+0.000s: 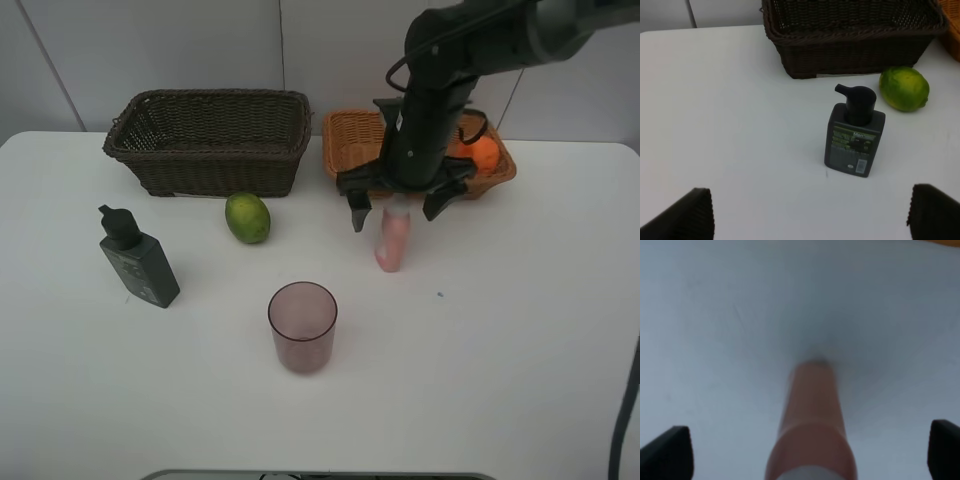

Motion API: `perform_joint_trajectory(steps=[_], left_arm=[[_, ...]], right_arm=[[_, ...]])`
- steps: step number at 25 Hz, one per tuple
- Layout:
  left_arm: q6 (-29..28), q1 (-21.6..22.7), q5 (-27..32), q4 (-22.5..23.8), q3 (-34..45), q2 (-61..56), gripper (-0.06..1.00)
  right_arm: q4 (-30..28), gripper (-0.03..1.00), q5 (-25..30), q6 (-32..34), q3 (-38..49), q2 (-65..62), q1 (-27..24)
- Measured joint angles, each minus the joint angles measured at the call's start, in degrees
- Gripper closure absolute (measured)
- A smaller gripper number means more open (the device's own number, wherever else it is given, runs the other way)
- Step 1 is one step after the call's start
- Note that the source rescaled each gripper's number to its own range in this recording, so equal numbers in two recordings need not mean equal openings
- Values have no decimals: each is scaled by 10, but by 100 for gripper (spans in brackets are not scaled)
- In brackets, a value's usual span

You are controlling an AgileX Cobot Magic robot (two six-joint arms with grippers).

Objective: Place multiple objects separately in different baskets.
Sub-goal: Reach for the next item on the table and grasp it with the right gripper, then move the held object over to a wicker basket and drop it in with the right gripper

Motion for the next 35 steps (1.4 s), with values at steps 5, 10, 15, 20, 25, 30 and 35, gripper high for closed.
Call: perform_joint_trajectory(steps=[5,10,15,20,25,30,35], left_arm=[[0,0,0,0,0,0,-5],[0,0,0,0,0,0,-5],[0,0,0,0,0,0,-5],[0,0,0,0,0,0,-5],[0,0,0,0,0,0,-5],[0,0,0,0,0,0,-5],[0,0,0,0,0,0,-5]], right_arm=[[-1,9,-6,-1,0,9,0],[-4,60,-6,-1,0,9,0],[-4,70,-6,-2,0,9,0],[-4,70,-5,-2,0,9,0],[-4,70,-5,-2,0,9,0],[-4,70,-5,-2,0,9,0],[-4,70,-3,-3,0,5,0]])
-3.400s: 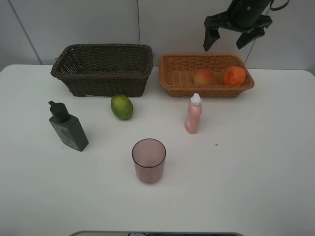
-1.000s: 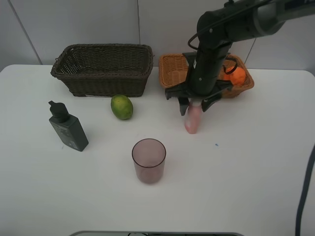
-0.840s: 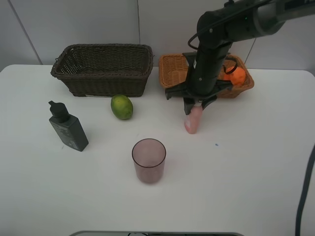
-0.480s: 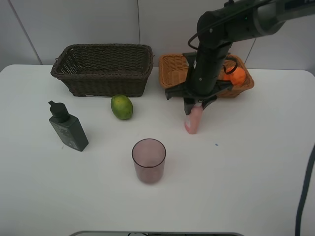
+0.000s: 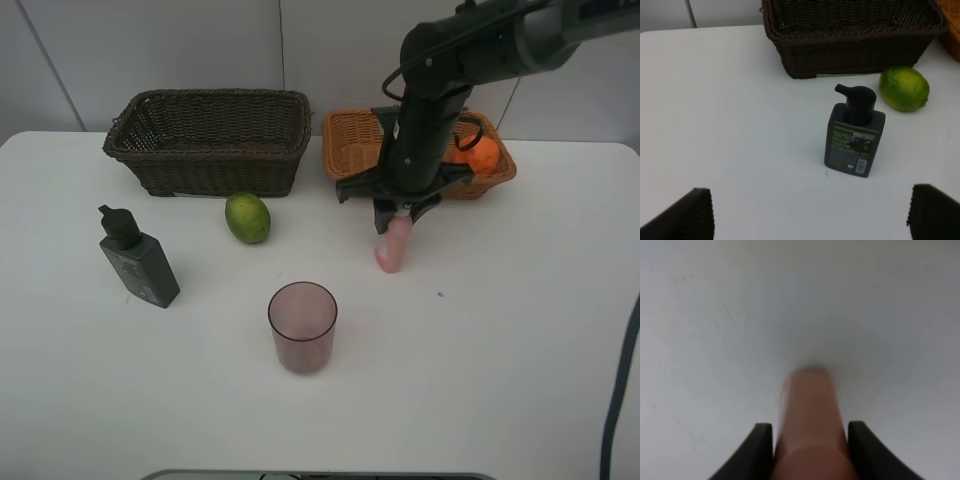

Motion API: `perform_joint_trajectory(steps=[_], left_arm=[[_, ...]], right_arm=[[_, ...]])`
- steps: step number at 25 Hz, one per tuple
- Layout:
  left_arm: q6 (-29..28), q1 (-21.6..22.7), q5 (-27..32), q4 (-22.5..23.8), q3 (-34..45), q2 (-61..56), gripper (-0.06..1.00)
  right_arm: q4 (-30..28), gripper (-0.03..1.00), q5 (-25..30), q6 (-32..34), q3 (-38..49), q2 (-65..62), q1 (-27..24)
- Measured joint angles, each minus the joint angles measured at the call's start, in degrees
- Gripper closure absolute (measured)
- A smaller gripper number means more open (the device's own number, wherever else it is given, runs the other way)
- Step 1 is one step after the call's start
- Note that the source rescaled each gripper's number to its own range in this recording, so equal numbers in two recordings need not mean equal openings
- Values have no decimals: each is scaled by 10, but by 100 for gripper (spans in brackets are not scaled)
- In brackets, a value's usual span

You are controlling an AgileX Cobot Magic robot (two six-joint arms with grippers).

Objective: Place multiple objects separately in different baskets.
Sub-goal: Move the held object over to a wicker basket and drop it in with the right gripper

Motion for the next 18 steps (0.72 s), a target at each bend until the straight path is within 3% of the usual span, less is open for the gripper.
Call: perform_joint_trajectory(steps=[9,18], left_arm=[[0,0,0,0,0,0,-5],[0,0,0,0,0,0,-5]], right_arm=[[-16,70,27,-19,-25,-65,21],[-15,70,49,-94,-198,-45,76]])
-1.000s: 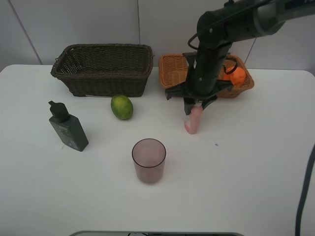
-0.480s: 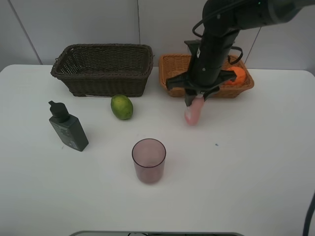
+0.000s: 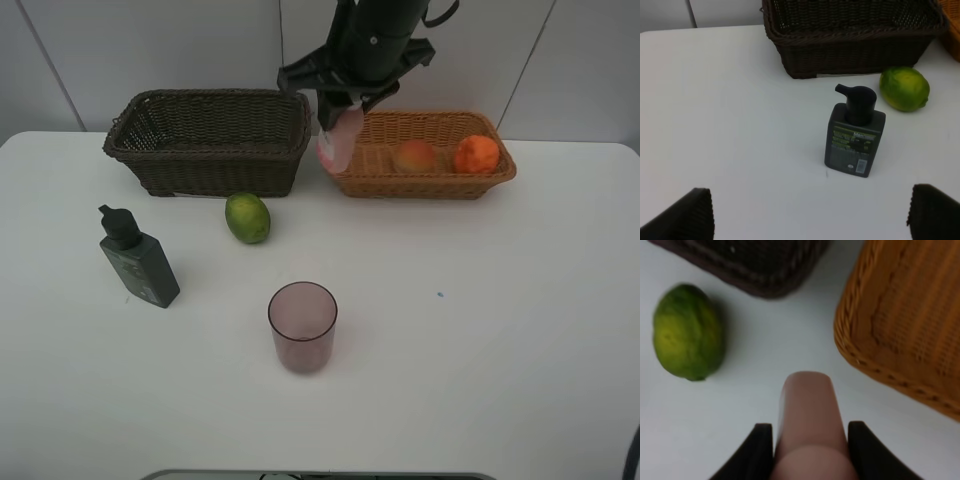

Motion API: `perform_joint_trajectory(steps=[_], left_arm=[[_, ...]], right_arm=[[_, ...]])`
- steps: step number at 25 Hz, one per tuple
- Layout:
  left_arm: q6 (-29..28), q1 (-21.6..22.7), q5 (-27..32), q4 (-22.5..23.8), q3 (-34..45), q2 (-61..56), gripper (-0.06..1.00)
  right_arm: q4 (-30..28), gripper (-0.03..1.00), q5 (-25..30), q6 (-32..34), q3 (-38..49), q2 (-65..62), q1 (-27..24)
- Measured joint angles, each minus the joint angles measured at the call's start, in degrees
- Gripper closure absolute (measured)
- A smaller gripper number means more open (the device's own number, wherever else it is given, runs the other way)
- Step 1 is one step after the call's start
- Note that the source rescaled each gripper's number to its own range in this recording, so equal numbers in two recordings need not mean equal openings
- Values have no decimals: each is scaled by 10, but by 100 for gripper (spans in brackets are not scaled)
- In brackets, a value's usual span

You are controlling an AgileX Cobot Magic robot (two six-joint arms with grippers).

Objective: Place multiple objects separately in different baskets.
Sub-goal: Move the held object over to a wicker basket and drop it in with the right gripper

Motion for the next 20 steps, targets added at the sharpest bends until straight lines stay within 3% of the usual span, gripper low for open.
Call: perform_joint_trajectory(steps=[7,10,20], left_arm=[[0,0,0,0,0,0,-5],[0,0,0,0,0,0,-5],[0,0,0,0,0,0,-5]], right_arm=[[0,70,-2,-10,-165,80,19],[-10,70,-32,-11,-213,114,23],[-25,70,-172,-12,-228,198,24]])
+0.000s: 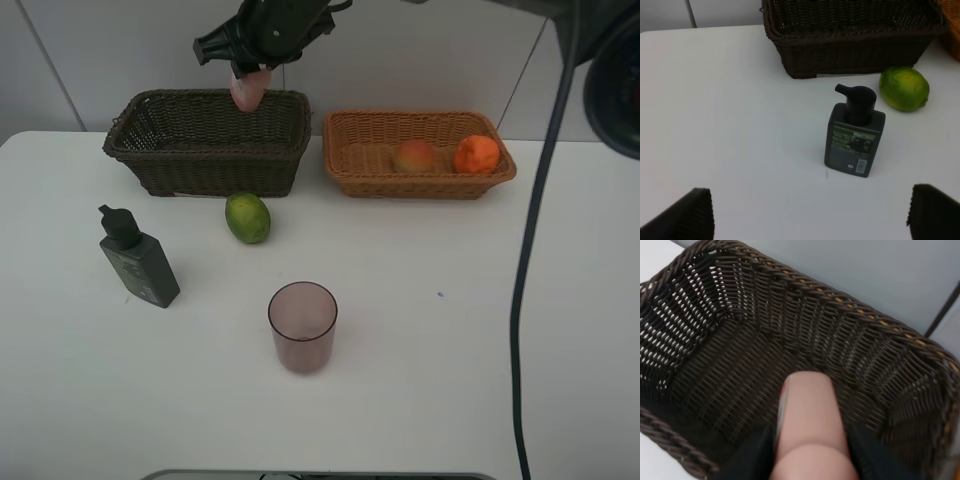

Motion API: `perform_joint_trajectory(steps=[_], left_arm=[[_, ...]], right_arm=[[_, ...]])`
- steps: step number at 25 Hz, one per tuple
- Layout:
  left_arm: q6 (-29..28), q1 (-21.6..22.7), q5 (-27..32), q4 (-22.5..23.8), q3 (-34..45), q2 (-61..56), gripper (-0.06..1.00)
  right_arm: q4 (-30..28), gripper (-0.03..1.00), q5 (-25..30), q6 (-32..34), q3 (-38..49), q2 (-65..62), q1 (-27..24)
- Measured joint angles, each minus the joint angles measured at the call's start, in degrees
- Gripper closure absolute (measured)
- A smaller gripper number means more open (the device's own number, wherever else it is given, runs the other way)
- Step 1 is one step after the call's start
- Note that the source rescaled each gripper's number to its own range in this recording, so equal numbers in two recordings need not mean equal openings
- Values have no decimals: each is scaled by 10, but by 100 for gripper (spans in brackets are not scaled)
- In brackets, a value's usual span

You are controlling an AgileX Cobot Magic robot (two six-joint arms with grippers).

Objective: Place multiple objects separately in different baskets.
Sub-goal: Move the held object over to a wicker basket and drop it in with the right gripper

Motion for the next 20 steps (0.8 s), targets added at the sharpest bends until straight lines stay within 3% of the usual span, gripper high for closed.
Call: perform_joint_trajectory(steps=[9,20], left_arm=[[0,0,0,0,0,0,-5],[0,0,0,0,0,0,-5]], right_arm=[[-1,70,-61,0,0,51,0],[5,69,-67,0,0,76,0]])
